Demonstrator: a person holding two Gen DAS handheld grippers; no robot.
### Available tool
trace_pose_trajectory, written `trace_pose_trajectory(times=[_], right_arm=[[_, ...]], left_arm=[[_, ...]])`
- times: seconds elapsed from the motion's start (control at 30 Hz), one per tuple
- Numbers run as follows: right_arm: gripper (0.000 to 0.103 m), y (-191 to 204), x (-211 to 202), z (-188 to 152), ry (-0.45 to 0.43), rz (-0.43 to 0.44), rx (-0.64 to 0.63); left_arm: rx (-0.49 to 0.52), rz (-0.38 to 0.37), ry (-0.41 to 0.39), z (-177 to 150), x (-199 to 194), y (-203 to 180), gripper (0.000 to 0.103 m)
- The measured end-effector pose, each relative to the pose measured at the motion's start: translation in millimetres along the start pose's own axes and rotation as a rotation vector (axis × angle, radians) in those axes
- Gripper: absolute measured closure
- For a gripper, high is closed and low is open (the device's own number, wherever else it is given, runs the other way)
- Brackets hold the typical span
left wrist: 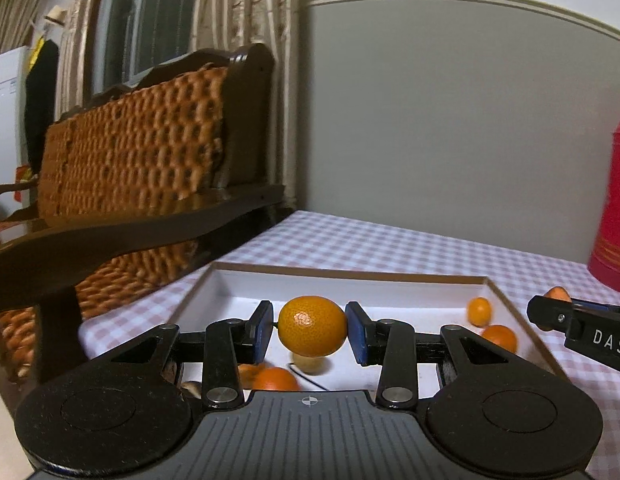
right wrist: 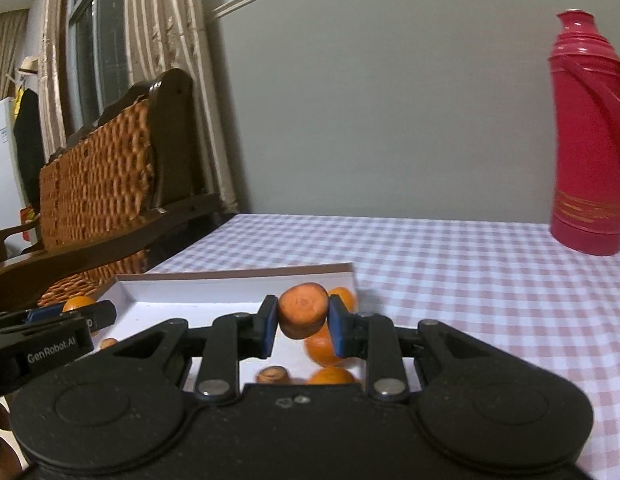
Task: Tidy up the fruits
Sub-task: 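Carry the kumquat with the left gripper while the right gripper carries the cylinder to the box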
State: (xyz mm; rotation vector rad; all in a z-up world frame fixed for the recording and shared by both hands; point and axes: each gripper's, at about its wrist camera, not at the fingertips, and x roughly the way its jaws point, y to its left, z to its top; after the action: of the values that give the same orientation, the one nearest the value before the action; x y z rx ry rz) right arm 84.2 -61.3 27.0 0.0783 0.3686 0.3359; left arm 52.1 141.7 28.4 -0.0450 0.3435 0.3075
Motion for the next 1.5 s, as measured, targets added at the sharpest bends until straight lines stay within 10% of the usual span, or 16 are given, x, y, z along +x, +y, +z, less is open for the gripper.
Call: trace_pose_trajectory(times=[1.5], right_arm=[[0.085, 25, 57, 8, 0.023, 0.004, -0.023]], left_arm=[[-0.045, 0.040, 0.044, 10, 48, 42, 0.063]])
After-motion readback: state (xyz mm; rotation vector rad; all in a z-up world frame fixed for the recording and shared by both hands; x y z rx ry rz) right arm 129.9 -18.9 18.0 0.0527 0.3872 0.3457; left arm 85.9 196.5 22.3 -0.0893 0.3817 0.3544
